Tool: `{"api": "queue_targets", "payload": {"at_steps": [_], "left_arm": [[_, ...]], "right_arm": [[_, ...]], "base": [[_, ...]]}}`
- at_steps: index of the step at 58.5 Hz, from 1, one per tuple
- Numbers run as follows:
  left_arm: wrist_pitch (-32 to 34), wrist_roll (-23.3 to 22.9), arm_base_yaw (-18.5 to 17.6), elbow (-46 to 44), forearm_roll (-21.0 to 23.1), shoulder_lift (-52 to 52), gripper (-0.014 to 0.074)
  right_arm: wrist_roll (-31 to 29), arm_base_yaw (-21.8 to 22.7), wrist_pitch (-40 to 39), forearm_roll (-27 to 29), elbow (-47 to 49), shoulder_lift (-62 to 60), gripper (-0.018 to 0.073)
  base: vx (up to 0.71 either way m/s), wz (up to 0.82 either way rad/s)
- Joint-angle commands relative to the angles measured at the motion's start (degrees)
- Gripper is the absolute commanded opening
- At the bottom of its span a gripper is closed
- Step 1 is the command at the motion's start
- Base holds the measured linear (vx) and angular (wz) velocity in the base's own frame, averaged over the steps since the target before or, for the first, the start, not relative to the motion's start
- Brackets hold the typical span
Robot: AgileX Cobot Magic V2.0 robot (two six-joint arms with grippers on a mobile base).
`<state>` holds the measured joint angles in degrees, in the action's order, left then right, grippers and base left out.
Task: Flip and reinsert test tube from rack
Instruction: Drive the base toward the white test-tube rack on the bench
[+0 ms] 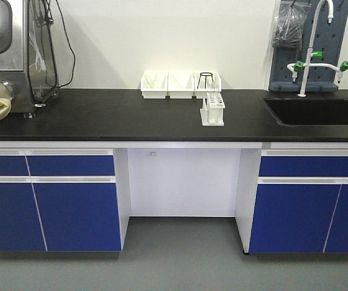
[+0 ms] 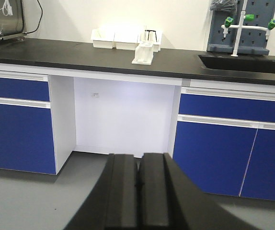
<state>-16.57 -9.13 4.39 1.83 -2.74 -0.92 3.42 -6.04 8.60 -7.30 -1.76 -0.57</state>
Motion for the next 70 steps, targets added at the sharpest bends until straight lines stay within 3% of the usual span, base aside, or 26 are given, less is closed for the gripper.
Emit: {"api": "queue_targets", "payload": {"at_steps": [1, 70], "left_arm": [[5.0, 0.0, -0.4, 0.0, 0.3, -0.6, -0.0006], [5.0, 0.0, -0.4, 0.0, 0.3, -0.6, -0.0006]], "right_arm": [[-0.4, 0.2, -5.0, -0.7, 0.0, -0.6, -0.0008], [-0.4, 0.2, -5.0, -0.7, 0.0, -0.6, -0.0008]], "base": [[0.00, 0.00], [0.05, 0.00]]}}
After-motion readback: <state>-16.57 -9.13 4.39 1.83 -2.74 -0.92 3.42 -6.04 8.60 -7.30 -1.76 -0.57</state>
